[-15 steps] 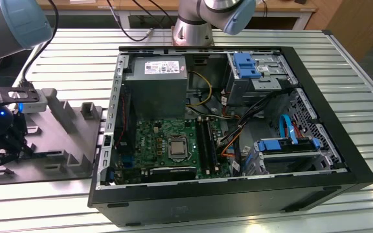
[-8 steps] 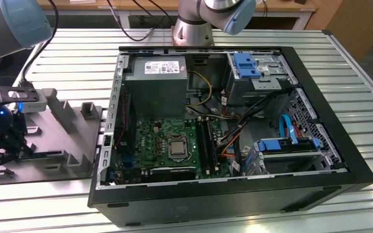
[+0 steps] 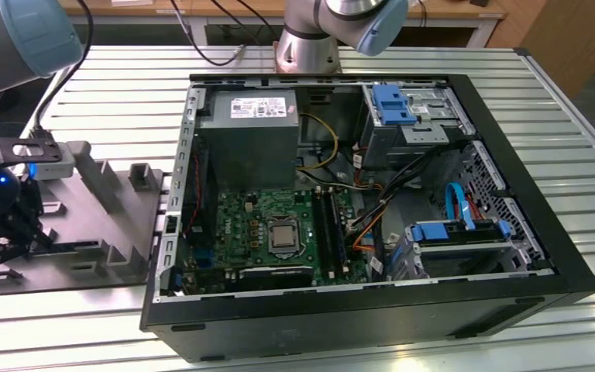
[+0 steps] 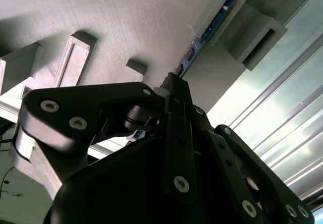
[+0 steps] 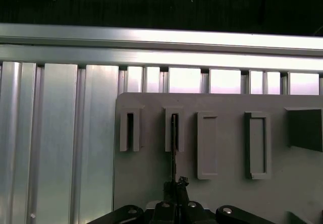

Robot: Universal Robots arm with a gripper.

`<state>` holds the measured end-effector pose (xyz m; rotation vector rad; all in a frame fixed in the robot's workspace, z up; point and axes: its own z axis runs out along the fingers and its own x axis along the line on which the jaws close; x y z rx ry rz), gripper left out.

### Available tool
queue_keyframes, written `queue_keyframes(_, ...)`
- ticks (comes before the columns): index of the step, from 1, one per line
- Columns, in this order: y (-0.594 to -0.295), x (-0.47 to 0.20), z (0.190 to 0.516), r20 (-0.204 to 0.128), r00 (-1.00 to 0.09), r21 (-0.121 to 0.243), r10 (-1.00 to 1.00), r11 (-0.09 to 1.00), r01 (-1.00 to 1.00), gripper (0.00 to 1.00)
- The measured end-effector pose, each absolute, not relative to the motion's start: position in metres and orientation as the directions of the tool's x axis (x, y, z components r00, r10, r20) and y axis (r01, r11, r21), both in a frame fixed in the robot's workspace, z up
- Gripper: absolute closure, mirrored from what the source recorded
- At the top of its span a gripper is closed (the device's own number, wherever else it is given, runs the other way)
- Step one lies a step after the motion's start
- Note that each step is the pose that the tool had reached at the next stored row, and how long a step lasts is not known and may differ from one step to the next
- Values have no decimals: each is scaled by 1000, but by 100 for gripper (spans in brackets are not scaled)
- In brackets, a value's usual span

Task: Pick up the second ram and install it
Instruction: 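Pick up the second ram and move it above second insertion slot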

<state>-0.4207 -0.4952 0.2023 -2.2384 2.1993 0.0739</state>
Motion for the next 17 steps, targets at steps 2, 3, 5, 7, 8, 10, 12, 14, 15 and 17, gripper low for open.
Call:
queue_keyframes(2,-495,-421,202,-35,17,31,-999,-18,-999,89)
queue_keyframes(3,-495,-421,203,-35,17,31,-999,-18,-999,89)
queue_keyframes(5,-495,-421,203,-35,17,31,-999,-18,-999,89)
queue_keyframes(7,-495,-421,206,-35,17,31,-999,-18,-999,89)
queue_keyframes(8,-495,-421,207,-35,17,31,-999,-18,-999,89)
queue_keyframes(10,-495,-421,212,-35,17,31,-999,-18,-999,89)
queue_keyframes(12,-495,-421,217,-35,17,31,-999,-18,-999,89)
queue_keyframes(14,-495,-421,222,-35,17,31,-999,-18,-999,89)
queue_keyframes(15,-495,-421,225,-35,17,31,-999,-18,-999,89)
queue_keyframes(17,-495,-421,230,-36,17,31,-999,-18,-999,89)
